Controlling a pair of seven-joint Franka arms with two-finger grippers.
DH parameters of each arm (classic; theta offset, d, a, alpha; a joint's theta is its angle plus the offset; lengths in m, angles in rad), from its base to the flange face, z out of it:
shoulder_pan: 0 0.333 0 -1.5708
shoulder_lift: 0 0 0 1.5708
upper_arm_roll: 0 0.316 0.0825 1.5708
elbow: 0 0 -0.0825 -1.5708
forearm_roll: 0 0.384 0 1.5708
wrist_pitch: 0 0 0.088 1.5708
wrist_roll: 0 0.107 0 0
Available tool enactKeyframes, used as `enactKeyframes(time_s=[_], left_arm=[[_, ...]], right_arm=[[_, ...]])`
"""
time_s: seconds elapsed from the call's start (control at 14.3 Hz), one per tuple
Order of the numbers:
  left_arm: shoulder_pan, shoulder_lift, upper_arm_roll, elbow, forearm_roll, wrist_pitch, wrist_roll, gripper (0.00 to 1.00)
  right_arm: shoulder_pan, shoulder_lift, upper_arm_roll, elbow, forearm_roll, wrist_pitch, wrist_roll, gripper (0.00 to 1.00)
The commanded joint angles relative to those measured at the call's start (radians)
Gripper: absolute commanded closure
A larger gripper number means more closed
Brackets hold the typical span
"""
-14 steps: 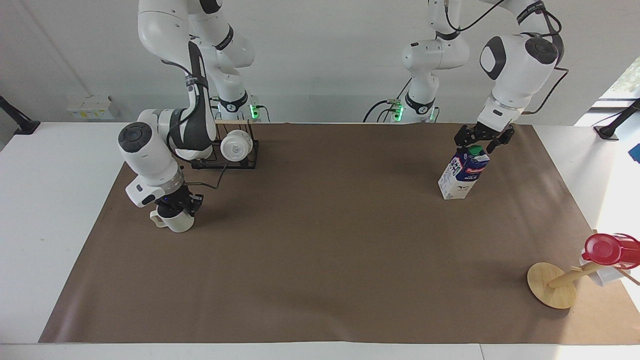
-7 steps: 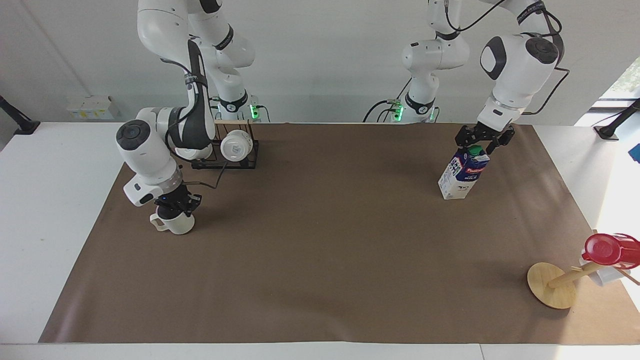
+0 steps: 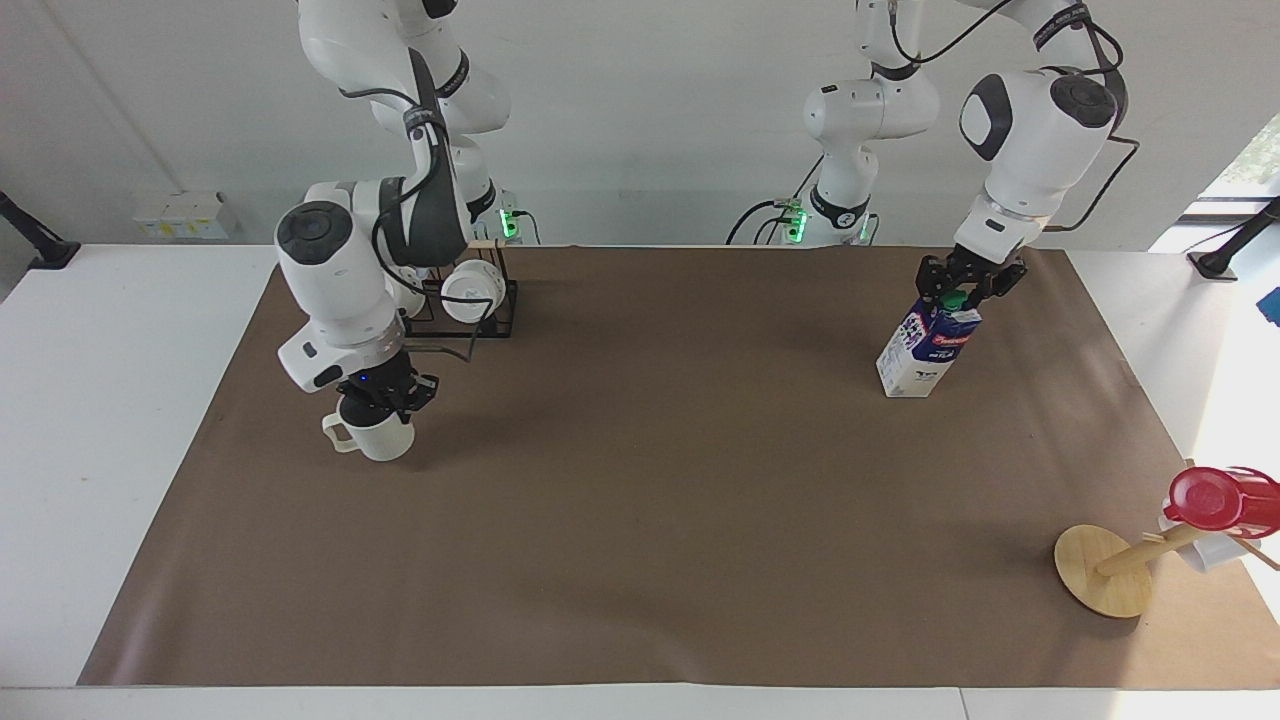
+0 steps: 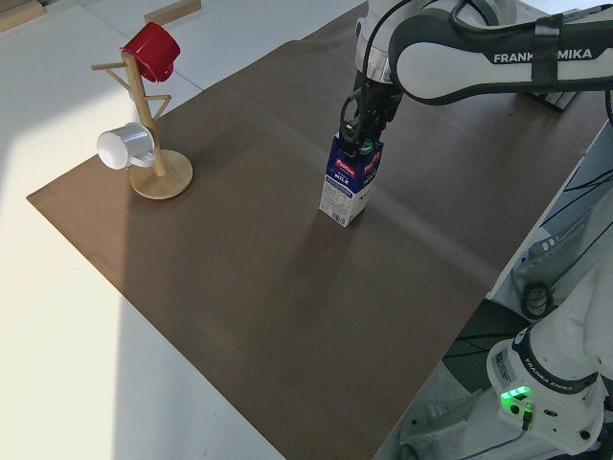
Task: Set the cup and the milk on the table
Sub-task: 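Carry the mug with the right gripper while the left gripper lifts the carton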
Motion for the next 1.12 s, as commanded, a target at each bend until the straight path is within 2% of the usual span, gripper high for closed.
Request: enactKeyframes(time_s=[0.0,0.14,0.35,0.7,0.84,1.05], left_arm=[[0.005,0.001,-0.004,-0.007,-0.007,0.032,0.019,0.35],[0.004,0.005,-0.004,-0.004,-0.007,0.04,0.019,0.35],[0.002,0.018,-0.004,0.005,-0.007,0.053,0.021,0.35],[0.002,0.022,-0.004,0.007,-0.007,0.078,0.059,0.34],[0.001,0.022,-0.004,0.007,-0.007,0.079,0.059,0.45],[0.001,0.027,-0.004,0.012,-0.007,0.079,0.059,0.53]], right_arm=[[0.067,0.008,0.01,0.048,-0.018,-0.034,0.123,1.0],[0.132,0.009,0.013,0.054,-0.006,-0.04,0.184,1.0],[0.218,0.009,0.013,0.073,0.087,-0.042,0.271,1.0],[0.365,0.066,0.013,0.117,0.081,-0.05,0.486,1.0],[0.411,0.101,0.013,0.162,0.088,-0.05,0.551,1.0],[0.512,0.175,0.013,0.18,0.075,-0.025,0.666,1.0]])
